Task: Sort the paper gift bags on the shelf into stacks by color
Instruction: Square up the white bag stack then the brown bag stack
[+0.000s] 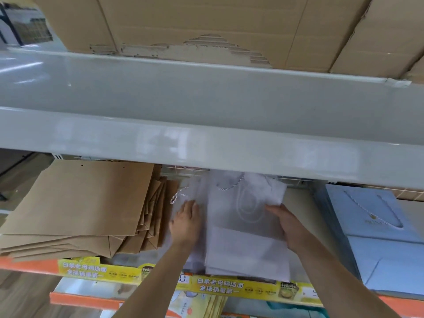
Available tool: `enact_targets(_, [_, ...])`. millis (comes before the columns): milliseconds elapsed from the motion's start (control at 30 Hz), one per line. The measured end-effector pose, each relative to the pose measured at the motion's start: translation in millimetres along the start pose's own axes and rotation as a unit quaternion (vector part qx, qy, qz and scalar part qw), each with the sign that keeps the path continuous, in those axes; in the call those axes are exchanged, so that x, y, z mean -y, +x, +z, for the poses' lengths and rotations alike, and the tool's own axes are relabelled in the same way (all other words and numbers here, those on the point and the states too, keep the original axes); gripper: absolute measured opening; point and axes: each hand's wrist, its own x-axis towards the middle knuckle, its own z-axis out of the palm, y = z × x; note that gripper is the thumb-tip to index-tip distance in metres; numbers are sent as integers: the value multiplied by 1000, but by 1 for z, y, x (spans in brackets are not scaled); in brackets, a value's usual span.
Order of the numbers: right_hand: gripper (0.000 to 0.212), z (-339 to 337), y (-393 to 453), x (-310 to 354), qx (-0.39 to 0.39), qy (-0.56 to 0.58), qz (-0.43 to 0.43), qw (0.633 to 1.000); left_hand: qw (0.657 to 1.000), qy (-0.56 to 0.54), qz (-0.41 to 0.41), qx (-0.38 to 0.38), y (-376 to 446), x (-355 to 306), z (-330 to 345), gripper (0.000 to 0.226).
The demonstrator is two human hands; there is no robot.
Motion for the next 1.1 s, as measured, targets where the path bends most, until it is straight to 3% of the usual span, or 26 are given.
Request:
enact_targets(100, [45,3,3,8,-8,-24,26,999,991,-124,10,39,-9,-14,4,42])
enact_targets(233, [102,-8,3,6,-28,17,32,999,961,-253,11,112,-23,-26,6,59])
enact_targets(300, [112,-16,0,1,-65,23,44,997,957,-251,20,148,-25,-30,10,65])
enact_targets(400, [87,-23,-2,1,-43,24,59,997,972,-153,19,177,-28,-41,18,60])
enact_targets(467, [60,-24,-9,7,-21,17,67,997,970,-158,-52,177,-31,-48,19,62])
enact_targets(533, [49,-30,-10,10,-20,-3,77,997,979,-124,-95,132,-37,-48,23,56])
enact_targets(567, [49,-32,-9,10,-21,-9,80,997,979,-143,-117,81,-40,-51,24,51])
enact_targets(633, [51,-37,-7,10,-17,-13,85,996,971,-187,-136,57,-46,-51,32,50])
enact_targets(700, [54,-41,-5,9,-11,-12,90,996,965,-211,-110,108,-56,-58,30,60])
enact_targets(867, [52,-58,-6,5,-11,11,88,996,962,-225,9,155,-50,-70,27,76])
enact_targets(967, [60,-72,-9,7,-11,-2,82,997,950,-243,20,194,-43,-74,33,81])
enact_targets(1100, [51,-87,-11,13,-46,-60,48,996,914,-336,-11,226,-45,-78,46,79])
